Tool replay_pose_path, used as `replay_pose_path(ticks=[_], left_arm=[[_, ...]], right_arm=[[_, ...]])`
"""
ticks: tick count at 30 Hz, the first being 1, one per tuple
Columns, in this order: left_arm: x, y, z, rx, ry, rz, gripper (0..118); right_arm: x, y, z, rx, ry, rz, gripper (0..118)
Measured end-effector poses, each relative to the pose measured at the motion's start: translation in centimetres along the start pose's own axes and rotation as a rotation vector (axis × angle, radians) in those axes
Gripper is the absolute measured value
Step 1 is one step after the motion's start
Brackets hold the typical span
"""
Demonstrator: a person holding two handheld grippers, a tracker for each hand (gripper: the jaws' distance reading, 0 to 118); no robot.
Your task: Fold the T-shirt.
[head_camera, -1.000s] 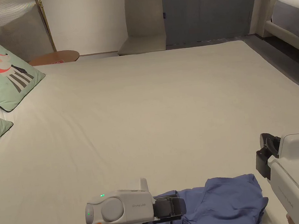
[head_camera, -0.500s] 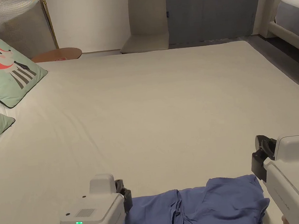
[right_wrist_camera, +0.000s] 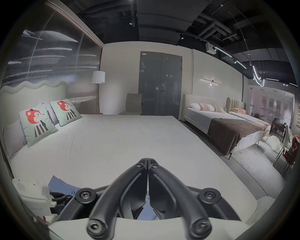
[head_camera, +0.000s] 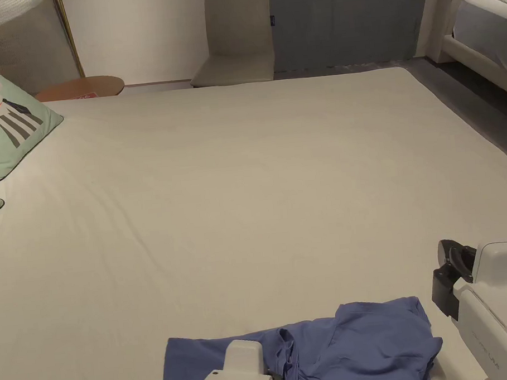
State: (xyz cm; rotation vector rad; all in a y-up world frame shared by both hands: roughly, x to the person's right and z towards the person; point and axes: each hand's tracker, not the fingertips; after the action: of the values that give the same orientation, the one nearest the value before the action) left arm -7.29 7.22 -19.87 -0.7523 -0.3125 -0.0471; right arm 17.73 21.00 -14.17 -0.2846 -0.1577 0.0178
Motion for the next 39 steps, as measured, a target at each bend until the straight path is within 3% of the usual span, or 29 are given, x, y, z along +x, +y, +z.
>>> replay_pose_path(ticks=[8, 17, 18, 20, 22, 23, 24, 36, 38, 39], left_arm=[[2.0, 0.6, 0.1, -0.006, -0.115, 0.017, 0], [-9.0, 4.9, 5.5, 0.033, -0.484, 0.35, 1], [-10.5, 5.1, 6.0, 0.035, -0.507, 0.39, 5], [-13.2, 4.9, 6.3, 0.024, -0.549, 0.457, 42], [-15.8, 4.7, 6.0, -0.038, -0.59, 0.501, 91], [-16.8, 4.4, 5.8, -0.052, -0.591, 0.531, 106], [-17.2, 4.0, 6.0, -0.077, -0.593, 0.552, 111], [-25.4, -1.0, 0.9, -0.197, -0.567, 0.662, 109], [-25.7, -1.3, 0.1, -0.214, -0.558, 0.669, 95], [-25.6, -1.5, -0.3, -0.215, -0.555, 0.669, 82]], right_arm=[[0.2, -0.1, 0.1, 0.0, -0.007, -0.01, 1], [-1.0, 0.4, 0.2, 0.009, 0.016, 0.009, 1], [-1.1, 0.4, 0.2, 0.009, 0.022, 0.01, 1], [-1.5, 0.4, 0.2, 0.01, 0.029, 0.013, 1], [-2.2, 0.5, 0.3, 0.009, 0.037, 0.016, 1], [-2.4, 0.5, 0.3, 0.008, 0.04, 0.016, 1], [-2.5, 0.5, 0.3, 0.007, 0.043, 0.017, 1], [-3.3, 0.5, -0.2, -0.021, 0.043, 0.035, 1], [-3.2, 0.3, -0.4, -0.027, 0.04, 0.04, 1], [-3.2, 0.3, -0.4, -0.028, 0.041, 0.043, 1]])
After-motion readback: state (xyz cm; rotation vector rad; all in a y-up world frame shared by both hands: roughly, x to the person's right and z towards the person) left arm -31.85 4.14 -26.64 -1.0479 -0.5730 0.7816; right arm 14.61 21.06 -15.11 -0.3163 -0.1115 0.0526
